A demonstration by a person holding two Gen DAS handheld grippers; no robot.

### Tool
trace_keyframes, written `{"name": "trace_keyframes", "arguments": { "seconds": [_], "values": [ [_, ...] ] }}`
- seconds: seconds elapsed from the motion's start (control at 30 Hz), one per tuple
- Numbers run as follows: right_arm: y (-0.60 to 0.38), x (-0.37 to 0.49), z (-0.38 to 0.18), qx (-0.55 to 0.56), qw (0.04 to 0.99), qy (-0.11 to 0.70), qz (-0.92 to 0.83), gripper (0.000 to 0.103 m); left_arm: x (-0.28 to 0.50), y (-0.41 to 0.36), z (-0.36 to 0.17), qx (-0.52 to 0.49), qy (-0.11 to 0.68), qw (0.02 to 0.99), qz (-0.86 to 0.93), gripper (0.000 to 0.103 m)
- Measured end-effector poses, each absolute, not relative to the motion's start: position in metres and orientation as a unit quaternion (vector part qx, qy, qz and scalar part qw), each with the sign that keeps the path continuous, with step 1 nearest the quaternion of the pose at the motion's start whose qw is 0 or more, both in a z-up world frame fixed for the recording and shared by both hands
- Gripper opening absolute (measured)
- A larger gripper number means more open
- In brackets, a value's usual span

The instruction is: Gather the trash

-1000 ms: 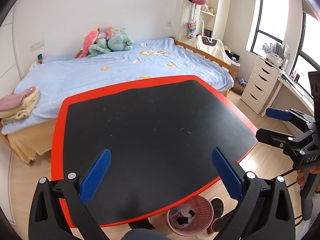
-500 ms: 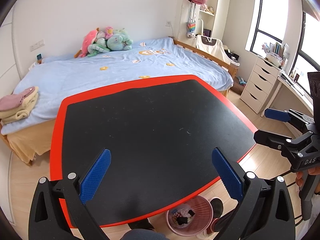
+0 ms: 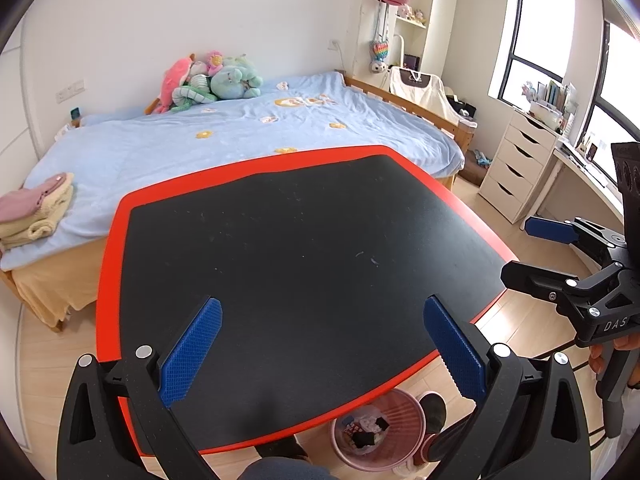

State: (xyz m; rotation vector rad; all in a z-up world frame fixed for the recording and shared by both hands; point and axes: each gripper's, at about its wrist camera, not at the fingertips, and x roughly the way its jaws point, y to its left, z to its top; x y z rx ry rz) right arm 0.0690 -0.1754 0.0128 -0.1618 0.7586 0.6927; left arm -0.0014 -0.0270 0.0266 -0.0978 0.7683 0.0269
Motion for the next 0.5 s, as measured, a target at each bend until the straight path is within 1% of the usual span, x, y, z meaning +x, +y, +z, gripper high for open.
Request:
{"name": "trace_keyframes", "arguments": {
  "seconds": [0.5],
  "values": [
    [-0.1751,0.0693,0.0123,-0.078,0.868,0.363,0.33,0.1,-0.0018,-0.0279,0.0269,-0.051,0.375,0.926,0.016,0.097]
  ]
}}
